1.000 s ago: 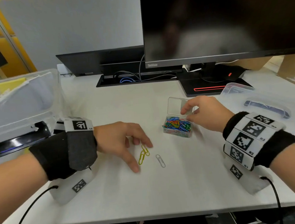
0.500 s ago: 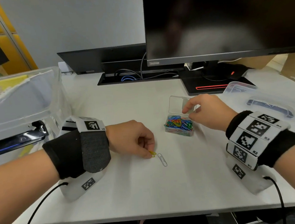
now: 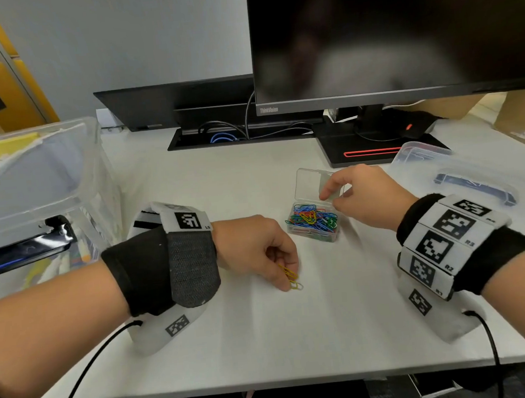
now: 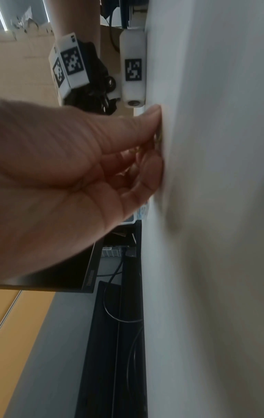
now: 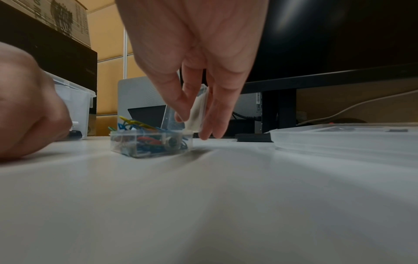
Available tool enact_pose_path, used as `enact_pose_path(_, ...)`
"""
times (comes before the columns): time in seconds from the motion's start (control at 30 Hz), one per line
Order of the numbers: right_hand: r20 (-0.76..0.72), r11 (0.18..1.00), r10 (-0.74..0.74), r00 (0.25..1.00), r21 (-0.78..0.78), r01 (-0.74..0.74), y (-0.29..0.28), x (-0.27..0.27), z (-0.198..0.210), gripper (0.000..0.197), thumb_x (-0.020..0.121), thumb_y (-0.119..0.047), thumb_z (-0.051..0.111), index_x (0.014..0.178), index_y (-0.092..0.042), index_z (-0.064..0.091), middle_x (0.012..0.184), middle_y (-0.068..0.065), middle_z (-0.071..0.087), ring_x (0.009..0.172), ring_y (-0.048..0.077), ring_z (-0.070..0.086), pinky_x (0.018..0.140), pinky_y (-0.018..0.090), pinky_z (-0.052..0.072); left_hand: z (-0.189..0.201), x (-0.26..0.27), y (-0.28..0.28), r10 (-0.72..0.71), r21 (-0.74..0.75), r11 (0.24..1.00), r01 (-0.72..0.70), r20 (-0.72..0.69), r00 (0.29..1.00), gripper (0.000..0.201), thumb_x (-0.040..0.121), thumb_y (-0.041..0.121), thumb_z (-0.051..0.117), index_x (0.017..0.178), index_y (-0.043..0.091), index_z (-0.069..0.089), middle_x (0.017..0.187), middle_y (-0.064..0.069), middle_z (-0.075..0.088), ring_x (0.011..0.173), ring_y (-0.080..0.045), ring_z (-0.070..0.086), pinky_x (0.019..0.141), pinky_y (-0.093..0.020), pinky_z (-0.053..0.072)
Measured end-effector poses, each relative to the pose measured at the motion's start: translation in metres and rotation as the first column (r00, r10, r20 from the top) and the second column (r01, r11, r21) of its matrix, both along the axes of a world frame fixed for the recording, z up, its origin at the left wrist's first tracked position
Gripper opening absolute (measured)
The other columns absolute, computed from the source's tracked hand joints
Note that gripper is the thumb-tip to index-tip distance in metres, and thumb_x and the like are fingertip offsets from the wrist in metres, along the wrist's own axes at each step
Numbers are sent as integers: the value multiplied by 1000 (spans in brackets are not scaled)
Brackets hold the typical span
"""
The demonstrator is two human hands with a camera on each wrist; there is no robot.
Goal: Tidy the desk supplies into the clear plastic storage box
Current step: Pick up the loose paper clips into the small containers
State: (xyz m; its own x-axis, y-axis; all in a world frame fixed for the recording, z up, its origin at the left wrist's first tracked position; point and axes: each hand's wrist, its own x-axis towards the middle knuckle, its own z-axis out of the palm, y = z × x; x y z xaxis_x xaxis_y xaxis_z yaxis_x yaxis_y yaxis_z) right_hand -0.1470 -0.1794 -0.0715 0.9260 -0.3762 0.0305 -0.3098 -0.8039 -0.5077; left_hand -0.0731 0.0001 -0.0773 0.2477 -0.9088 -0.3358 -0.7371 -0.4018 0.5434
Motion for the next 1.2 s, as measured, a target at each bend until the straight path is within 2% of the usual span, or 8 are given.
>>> enact_pose_path(0.13,-8,1000,2,1000,0,-2,1,1,0,23,87,-4,54,100,-17,68,130,6,53,113,23,55,79,22,41,-2,-3,1,-22,8,1000,22,40,999,13,81,22,70,90,13,68,82,2,62,66,-8,48,58,-4,38)
enact_pose_path(0.4,-12,1000,2,1000,-2,-2,1,0,1,22,88,-6,54,100,-17,68,129,6,54,111,22,56,77,23,40,1,-1,0,-11,-45,999,16,126,992,8,81,20,70,83,14,66,67,7,57,49,8,49,54,-1,36)
enact_pose_path(0.47,-1,1000,1,1000,-14,-1,1,0,2,23,88,-5,52,99,-17,69,125,6,57,107,22,58,74,22,38,4,0,-1,20,-174,985,8,157,987,7,81,19,69,83,13,67,69,8,57,53,9,49,57,0,36)
enact_pose_path(0.57,7,1000,10,1000,-26,-9,1,0,2,25,87,-4,51,98,-17,70,121,6,59,102,22,57,74,22,36,9,7,-10,172,-472,879,-62,194,966,9,80,16,70,86,9,69,73,8,58,61,13,52,61,1,38)
enact_pose_path(0.63,11,999,20,1000,-27,-20,1,-1,2,26,87,-3,49,97,-17,70,119,6,60,91,18,54,74,22,36,12,11,-20,229,-523,848,-87,214,949,11,79,15,72,87,8,70,76,5,61,61,11,52,61,0,38)
enact_pose_path(0.87,41,999,36,998,-42,-34,0,-2,2,26,85,-5,51,96,-17,71,108,5,64,82,12,49,73,19,33,10,16,-44,305,-461,871,-173,229,924,19,79,22,70,96,14,74,91,-3,74,70,-4,55,67,-7,40)
enact_pose_path(1.03,40,999,32,999,-24,-31,-2,-1,2,27,84,-2,51,96,-17,70,97,0,58,80,12,49,60,18,32,6,21,-36,336,-409,882,-232,203,920,17,72,32,77,85,20,77,78,2,72,56,5,53,61,-7,39)
enact_pose_path(1.2,52,999,36,998,-9,-36,-3,-1,1,24,82,-2,55,94,-17,70,96,-2,55,85,11,50,71,17,34,5,21,-38,282,-352,913,-208,175,943,19,73,27,77,89,19,77,80,2,73,58,5,54,65,-8,41)
